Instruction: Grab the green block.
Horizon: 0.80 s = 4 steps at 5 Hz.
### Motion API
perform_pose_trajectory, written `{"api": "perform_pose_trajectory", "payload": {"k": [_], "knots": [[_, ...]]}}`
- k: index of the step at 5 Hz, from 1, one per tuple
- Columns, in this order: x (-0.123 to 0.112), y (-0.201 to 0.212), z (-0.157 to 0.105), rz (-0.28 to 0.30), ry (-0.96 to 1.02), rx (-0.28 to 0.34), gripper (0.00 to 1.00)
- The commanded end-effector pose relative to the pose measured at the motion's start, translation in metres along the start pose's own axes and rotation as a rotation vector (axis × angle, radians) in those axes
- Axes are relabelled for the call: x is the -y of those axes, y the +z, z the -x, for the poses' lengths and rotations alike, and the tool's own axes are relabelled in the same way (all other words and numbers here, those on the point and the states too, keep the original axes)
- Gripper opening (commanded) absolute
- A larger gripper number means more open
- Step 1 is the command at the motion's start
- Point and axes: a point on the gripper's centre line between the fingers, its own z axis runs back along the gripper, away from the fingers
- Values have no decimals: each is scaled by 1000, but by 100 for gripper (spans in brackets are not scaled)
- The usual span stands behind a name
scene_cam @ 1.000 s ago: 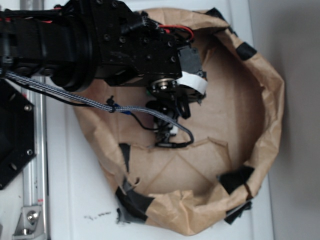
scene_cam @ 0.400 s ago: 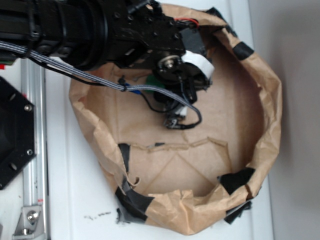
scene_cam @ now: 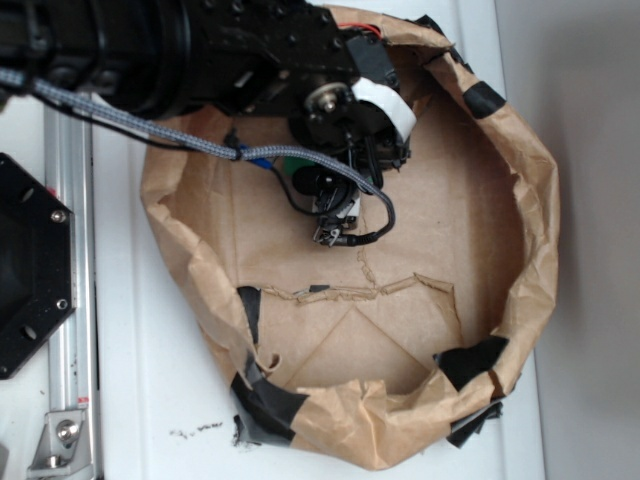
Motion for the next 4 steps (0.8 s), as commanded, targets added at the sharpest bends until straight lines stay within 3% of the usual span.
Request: {"api": "perform_pose_trajectory", "payload": {"k": [1, 2, 3, 4], "knots": [[-2, 65, -6, -33, -23, 109, 0], [26, 114, -7, 13, -56, 138, 0], [49, 148, -1, 130, 118, 130, 0], [45, 144, 0, 179, 244, 141, 0]]}}
